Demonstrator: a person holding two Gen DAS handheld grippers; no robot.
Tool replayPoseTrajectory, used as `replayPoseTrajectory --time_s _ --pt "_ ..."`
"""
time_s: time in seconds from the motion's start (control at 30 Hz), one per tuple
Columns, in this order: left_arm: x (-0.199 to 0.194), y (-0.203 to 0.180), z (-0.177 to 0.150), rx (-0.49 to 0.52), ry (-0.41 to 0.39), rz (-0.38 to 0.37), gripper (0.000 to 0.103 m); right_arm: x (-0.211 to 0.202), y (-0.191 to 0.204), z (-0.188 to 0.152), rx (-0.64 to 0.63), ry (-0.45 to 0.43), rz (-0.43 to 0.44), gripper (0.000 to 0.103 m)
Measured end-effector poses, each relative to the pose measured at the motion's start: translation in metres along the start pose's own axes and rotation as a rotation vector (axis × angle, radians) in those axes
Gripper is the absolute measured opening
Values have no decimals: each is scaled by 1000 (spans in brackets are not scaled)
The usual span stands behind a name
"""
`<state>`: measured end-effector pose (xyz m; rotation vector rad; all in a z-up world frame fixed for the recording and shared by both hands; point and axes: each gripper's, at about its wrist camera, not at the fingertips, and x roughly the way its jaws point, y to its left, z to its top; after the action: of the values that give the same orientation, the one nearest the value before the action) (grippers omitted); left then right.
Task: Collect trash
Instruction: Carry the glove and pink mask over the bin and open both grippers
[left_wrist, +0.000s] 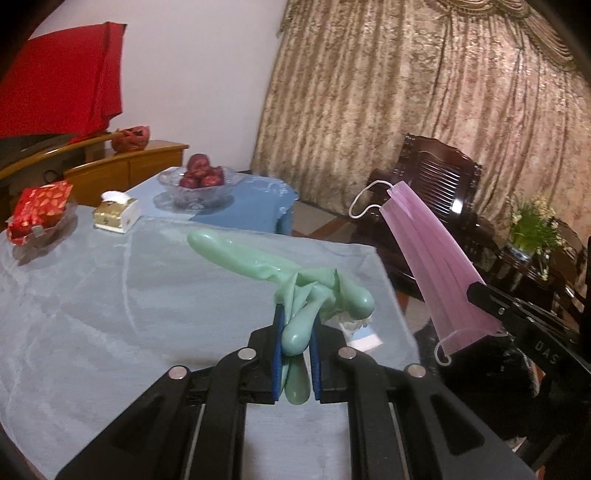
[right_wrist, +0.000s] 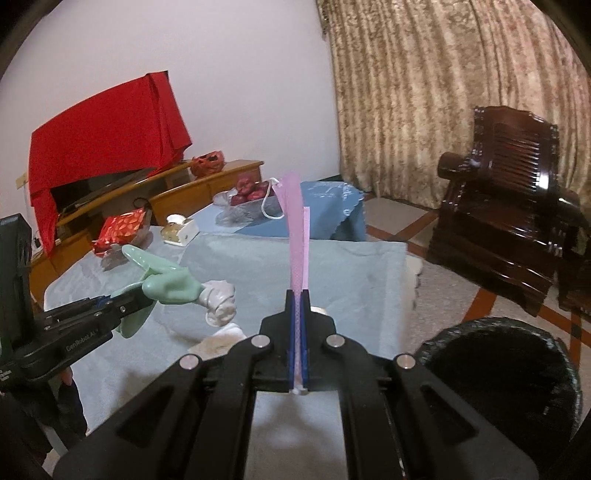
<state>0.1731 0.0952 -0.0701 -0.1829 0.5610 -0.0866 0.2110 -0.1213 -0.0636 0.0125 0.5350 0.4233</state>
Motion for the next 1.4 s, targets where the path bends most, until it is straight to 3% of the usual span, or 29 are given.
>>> replayPoseTrajectory --time_s 0.63,1.2,1.4 --pt "36 -134 -15 148 72 -227 12 -82 -110 -48 131 -3 -259 2" --pt "73 -220 -38 266 136 -334 12 -109 -167 -89 219 31 -398 2" --pt "86 -234 -52 290 197 -364 20 -106 -181 -110 266 82 -434 5"
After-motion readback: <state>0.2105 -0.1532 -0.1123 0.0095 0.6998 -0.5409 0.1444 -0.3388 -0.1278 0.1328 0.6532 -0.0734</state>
